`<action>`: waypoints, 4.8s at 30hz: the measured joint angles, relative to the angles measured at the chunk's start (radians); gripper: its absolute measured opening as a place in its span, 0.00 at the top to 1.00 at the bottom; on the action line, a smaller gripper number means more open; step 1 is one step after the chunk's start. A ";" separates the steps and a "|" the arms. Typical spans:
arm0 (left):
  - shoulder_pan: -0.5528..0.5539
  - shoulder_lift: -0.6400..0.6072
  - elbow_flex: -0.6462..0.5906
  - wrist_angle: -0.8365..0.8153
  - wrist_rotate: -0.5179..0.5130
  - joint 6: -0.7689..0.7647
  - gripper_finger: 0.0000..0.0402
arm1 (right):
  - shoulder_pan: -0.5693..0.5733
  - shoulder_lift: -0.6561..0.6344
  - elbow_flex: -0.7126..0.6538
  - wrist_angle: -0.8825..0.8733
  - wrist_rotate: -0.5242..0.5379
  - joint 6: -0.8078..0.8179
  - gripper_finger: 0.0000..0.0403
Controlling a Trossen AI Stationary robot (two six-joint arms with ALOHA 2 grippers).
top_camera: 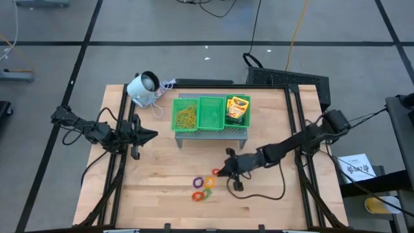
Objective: Pick & Place Office Desk Supplies
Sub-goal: Put the top orange spring keychain into the center green basket, then put the orange spring keychain into the center green basket
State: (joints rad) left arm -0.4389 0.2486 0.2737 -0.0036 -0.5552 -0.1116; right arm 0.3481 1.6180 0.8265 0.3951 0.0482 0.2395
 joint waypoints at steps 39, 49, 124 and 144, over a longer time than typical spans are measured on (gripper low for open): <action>0.000 0.000 0.000 0.000 0.000 0.004 0.91 | -0.421 -0.233 0.209 -0.171 0.108 -0.174 0.89; 0.000 0.000 0.000 0.000 0.000 0.004 0.91 | -0.421 -0.233 0.172 -0.099 0.108 -0.174 0.70; -0.143 0.925 0.237 0.647 0.267 -0.047 0.90 | 0.132 -0.793 -0.747 0.558 0.134 -0.046 0.83; -0.152 1.575 0.683 0.057 0.268 -0.344 0.54 | 0.131 -0.793 -0.747 0.558 0.135 -0.069 0.82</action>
State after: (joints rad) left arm -0.5909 1.8235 0.9569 0.0536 -0.2873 -0.4556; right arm 0.4793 0.8249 0.0792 0.9531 0.1829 0.1703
